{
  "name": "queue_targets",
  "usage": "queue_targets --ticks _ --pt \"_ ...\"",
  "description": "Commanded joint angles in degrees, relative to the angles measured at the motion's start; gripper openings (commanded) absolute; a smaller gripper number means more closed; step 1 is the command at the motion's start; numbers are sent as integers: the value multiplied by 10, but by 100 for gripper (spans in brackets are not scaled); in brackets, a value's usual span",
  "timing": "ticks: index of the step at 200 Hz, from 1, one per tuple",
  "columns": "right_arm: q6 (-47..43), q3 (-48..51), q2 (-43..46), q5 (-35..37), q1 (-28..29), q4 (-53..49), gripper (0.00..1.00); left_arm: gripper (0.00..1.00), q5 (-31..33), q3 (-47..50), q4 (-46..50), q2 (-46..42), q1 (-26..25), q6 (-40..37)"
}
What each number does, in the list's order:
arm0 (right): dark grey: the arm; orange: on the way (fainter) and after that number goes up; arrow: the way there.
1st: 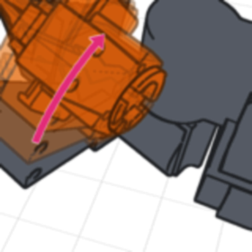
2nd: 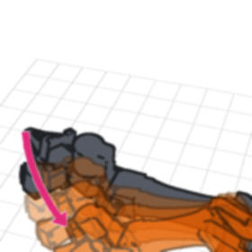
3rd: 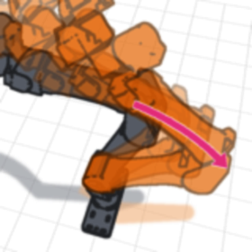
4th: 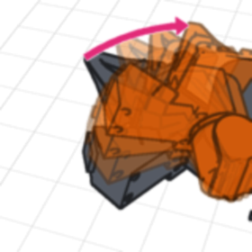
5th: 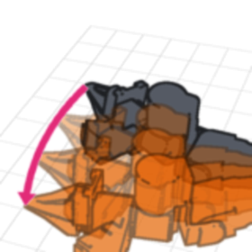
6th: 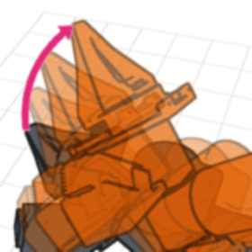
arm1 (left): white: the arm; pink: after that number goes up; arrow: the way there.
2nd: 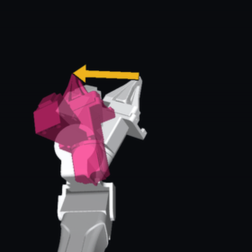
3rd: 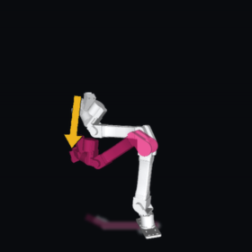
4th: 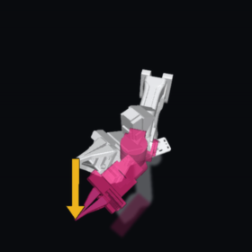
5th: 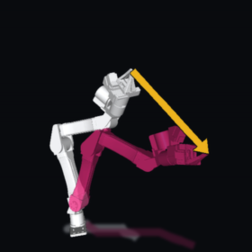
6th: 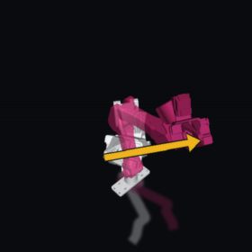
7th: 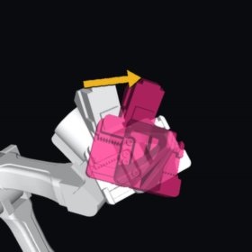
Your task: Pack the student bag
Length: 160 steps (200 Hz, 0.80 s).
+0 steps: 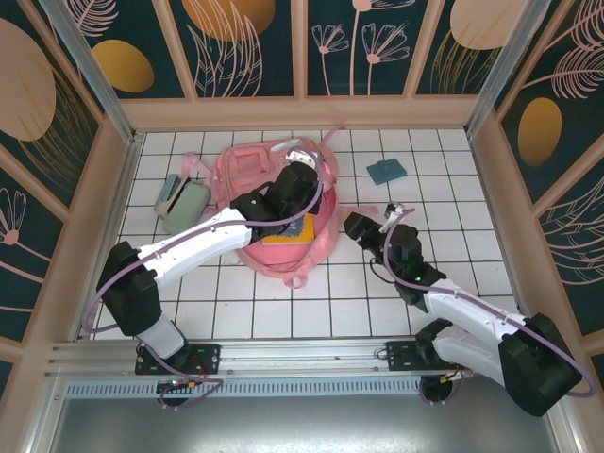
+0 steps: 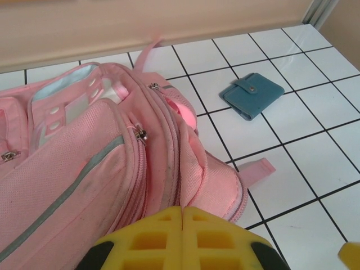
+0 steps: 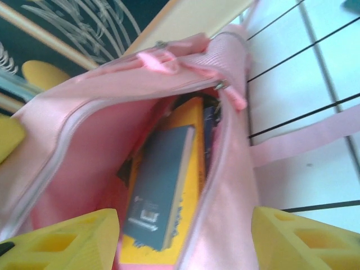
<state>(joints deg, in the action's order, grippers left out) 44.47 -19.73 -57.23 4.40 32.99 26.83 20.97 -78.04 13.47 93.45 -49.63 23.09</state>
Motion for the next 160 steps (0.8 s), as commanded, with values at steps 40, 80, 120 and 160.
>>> queue_targets --ticks 40,80,120,160 --pt "-67 -80 -91 -31 -158 -61 68 0 9 -2 -18 -16 4 30" --pt "-110 -187 -225 -2 -211 -100 84 0 8 0 -13 -17 3 29" --pt "-126 -314 -365 11 -236 -150 87 0 7 9 -13 -29 3 24" --pt "-113 -402 -468 -21 -260 -155 78 0 8 13 -11 -37 3 21"
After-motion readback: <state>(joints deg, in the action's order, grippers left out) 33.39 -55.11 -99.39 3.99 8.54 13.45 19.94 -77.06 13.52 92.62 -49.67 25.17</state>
